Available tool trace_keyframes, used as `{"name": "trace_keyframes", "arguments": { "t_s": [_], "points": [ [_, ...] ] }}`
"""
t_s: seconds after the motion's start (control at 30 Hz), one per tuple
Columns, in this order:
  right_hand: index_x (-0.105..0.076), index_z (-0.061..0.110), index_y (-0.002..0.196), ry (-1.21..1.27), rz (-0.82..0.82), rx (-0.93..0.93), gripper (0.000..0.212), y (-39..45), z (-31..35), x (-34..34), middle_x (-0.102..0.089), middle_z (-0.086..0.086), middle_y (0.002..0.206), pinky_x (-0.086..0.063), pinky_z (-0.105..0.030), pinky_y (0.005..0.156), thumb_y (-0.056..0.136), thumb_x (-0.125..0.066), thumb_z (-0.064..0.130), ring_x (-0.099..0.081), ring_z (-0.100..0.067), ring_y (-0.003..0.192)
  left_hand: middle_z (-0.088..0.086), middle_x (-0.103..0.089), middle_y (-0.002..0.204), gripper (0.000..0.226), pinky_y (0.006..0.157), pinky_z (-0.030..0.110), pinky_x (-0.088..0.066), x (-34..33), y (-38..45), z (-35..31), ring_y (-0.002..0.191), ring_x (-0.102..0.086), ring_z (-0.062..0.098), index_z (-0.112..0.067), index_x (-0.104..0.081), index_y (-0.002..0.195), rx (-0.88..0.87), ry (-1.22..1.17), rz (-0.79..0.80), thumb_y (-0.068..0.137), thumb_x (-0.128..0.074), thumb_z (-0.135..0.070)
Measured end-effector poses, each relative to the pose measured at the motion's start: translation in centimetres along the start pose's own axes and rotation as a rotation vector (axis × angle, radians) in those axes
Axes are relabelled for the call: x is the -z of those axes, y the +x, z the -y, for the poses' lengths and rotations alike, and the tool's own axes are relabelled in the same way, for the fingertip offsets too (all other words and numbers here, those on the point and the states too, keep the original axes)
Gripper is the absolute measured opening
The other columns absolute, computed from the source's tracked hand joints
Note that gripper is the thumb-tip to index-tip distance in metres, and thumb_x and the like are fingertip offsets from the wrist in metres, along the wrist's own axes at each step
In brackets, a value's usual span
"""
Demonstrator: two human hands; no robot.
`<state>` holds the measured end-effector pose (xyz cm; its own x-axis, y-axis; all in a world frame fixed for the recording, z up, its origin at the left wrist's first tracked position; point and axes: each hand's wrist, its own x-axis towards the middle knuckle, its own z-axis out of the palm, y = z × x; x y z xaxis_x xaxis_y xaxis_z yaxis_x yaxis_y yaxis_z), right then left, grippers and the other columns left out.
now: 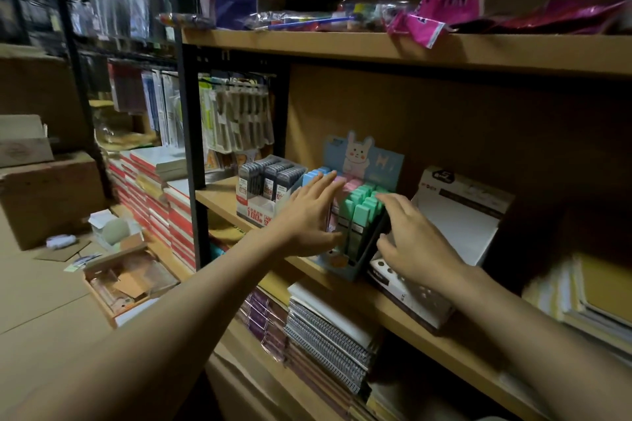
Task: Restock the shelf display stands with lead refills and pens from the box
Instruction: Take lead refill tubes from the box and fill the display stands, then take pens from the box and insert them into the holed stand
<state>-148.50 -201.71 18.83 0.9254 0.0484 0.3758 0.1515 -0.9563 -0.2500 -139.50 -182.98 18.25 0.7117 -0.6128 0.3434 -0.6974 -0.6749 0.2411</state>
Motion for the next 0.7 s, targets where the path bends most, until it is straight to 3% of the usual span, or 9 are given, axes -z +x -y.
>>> {"name": "trace_keyframes", "arguments": {
  "t_s": [0.07,0.17,0.23,0.33,0.4,0.47,0.53,0.6,0.7],
  "points": [
    [-0.021,0.018,0.152,0.063,-0.017,-0.021,0.068,0.5,0.0,0.3,-0.027,0.0,0.155,-0.039,-0.041,0.111,0.091,-0.048,0.007,-0.034,-0.021,0.138,-0.003,-0.002,0.163,0.093,0.122,0.043,-0.006,0.0,0.3,0.1,0.149,0.003,0.016,-0.025,-0.009,0.155,0.005,0.012,0.032,0.082,-0.066,-0.032],
    [-0.013,0.018,0.155,0.037,0.044,-0.057,0.075,1.7,-0.1,0.7,-0.022,-0.002,0.159,-0.024,-0.038,0.119,0.09,-0.046,0.001,-0.021,-0.021,0.146,-0.002,-0.007,0.163,0.089,0.121,0.039,-0.006,-0.1,0.4,0.1,0.149,0.0,0.016,-0.024,-0.014,0.154,0.004,-0.023,0.034,0.08,-0.063,-0.025],
    [-0.013,0.016,0.155,-0.034,0.072,-0.062,0.077,2.0,-0.3,0.7,-0.025,-0.005,0.158,-0.022,-0.035,0.118,0.089,-0.047,0.001,-0.021,-0.021,0.146,-0.002,-0.006,0.163,0.089,0.12,0.039,-0.007,-0.1,0.3,0.1,0.149,0.0,0.017,-0.025,-0.013,0.154,0.01,-0.028,0.027,0.081,-0.063,-0.024],
    [-0.014,0.016,0.155,-0.099,0.031,-0.037,0.074,1.4,-0.5,0.7,-0.032,-0.006,0.155,-0.029,-0.036,0.115,0.09,-0.049,0.003,-0.028,-0.022,0.143,-0.003,-0.001,0.163,0.092,0.12,0.041,-0.007,-0.3,-0.4,-0.2,0.149,0.001,0.018,-0.025,-0.011,0.154,0.016,-0.035,-0.007,0.081,-0.066,-0.026],
    [-0.013,0.016,0.156,-0.06,0.017,-0.02,0.074,0.7,-0.5,0.8,-0.026,-0.004,0.158,-0.029,-0.033,0.114,0.091,-0.047,0.001,-0.027,-0.021,0.144,-0.002,-0.001,0.163,0.091,0.122,0.043,-0.011,-0.6,-1.4,-0.5,0.149,0.0,0.019,-0.024,-0.013,0.154,0.005,-0.043,-0.057,0.081,-0.068,-0.027],
    [-0.023,0.015,0.153,0.046,-0.057,-0.029,0.067,-0.2,-0.1,0.8,-0.029,-0.001,0.156,-0.037,-0.031,0.108,0.092,-0.047,0.001,-0.037,-0.02,0.137,-0.002,-0.006,0.162,0.086,0.12,0.041,-0.016,-1.1,-3.0,-1.0,0.149,-0.005,0.018,-0.024,-0.019,0.152,0.005,-0.105,-0.147,0.082,-0.068,-0.024],
    [-0.048,0.017,0.138,0.211,-0.223,-0.038,0.047,-1.8,0.9,0.0,-0.05,-0.001,0.136,-0.05,-0.03,0.097,0.092,-0.053,0.006,-0.054,-0.017,0.117,-0.002,-0.021,0.157,0.072,0.117,0.032,-0.022,-2.0,-5.4,-1.4,0.145,-0.017,0.015,-0.025,-0.032,0.146,0.017,-0.197,-0.275,0.083,-0.067,-0.022],
    [-0.064,0.024,0.108,0.391,-0.327,-0.025,0.021,-4.4,3.0,-1.8,-0.065,0.009,0.104,-0.054,-0.019,0.078,0.09,-0.061,0.012,-0.063,-0.004,0.092,-0.004,-0.041,0.142,0.052,0.109,0.022,-0.031,-3.4,-8.9,-1.5,0.133,-0.035,0.01,-0.023,-0.047,0.134,0.047,-0.28,-0.373,0.085,-0.065,-0.021],
    [-0.066,0.028,0.086,0.529,-0.17,0.021,0.008,-8.4,6.5,-6.4,-0.065,0.017,0.079,-0.045,-0.004,0.064,0.088,-0.066,0.02,-0.062,0.007,0.078,-0.007,-0.057,0.113,0.029,0.088,0.02,-0.044,-7.1,-15.8,-0.7,0.106,-0.055,0.008,-0.022,-0.06,0.113,0.219,-0.376,-0.389,0.085,-0.061,-0.02]
  ]
}}
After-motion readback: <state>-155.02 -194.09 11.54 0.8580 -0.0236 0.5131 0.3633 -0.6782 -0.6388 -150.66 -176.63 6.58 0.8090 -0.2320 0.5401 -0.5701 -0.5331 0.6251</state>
